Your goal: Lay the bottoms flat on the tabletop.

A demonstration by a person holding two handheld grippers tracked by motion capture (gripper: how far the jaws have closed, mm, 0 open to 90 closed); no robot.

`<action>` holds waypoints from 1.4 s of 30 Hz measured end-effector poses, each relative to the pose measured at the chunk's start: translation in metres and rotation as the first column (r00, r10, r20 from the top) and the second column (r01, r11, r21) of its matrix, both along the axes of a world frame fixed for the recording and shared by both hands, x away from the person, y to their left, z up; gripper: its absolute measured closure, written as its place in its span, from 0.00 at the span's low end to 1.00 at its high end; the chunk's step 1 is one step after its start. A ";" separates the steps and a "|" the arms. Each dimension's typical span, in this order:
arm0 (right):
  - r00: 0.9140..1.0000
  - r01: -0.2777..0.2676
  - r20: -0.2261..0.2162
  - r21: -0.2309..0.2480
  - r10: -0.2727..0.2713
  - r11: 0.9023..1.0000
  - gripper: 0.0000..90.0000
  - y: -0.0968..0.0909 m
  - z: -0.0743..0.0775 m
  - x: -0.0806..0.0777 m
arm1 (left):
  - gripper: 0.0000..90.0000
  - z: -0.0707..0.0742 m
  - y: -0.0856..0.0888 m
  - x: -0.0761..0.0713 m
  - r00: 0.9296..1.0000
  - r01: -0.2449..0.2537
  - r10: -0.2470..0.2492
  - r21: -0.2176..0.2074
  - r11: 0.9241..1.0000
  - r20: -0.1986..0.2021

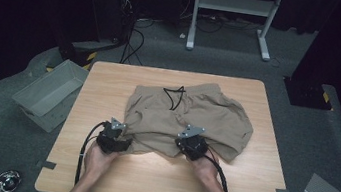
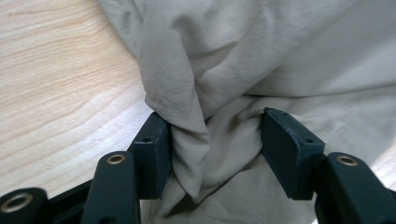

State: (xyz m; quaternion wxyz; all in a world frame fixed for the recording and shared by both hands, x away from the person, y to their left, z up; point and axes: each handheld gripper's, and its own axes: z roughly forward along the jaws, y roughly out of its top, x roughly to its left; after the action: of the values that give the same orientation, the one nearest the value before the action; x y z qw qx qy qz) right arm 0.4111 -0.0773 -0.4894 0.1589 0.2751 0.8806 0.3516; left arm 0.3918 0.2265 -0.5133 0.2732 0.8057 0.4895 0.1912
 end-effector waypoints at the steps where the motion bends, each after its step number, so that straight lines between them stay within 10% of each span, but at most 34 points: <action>1: 1.000 0.003 0.003 0.013 -0.003 1.000 1.00 -0.001 0.004 0.002 | 0.49 0.001 0.001 0.001 1.000 -0.005 0.005 0.011 1.000 0.001; 6: 0.999 0.015 0.047 -0.002 -0.015 1.000 1.00 0.004 0.018 0.015 | 0.41 0.002 0.008 0.014 0.999 -0.040 0.041 0.048 0.998 -0.014; 9: 0.999 0.042 -0.012 -0.029 -0.042 0.999 1.00 0.009 0.007 0.032 | 0.40 0.003 0.008 0.013 0.999 -0.039 0.040 0.052 0.998 -0.009; 21: 0.993 0.078 -0.084 -0.039 -0.082 0.996 0.99 0.011 -0.010 0.043 | 0.34 0.032 0.017 -0.026 0.999 0.023 -0.016 -0.172 0.985 0.042; 27: 0.994 0.066 -0.082 -0.037 -0.069 0.997 0.99 0.014 -0.011 0.040 | 0.36 0.032 -0.004 -0.035 0.997 0.066 -0.058 -0.193 0.979 0.046; 35: 0.997 0.043 -0.070 -0.006 -0.043 0.999 0.84 0.015 -0.007 0.035 | 0.48 0.006 -0.033 -0.009 0.996 0.081 -0.086 -0.130 0.988 -0.030; 42: 0.984 0.179 0.017 0.011 -0.180 0.984 0.60 -0.009 0.002 0.038 | 0.76 0.001 -0.034 -0.006 0.996 0.091 -0.091 -0.020 0.996 0.000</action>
State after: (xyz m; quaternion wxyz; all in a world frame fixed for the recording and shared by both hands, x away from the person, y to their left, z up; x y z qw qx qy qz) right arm 0.4496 -0.0862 -0.4878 0.1967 0.3509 0.8491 0.3424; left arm 0.3860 0.1920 -0.5123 0.2892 0.8245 0.4544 0.1733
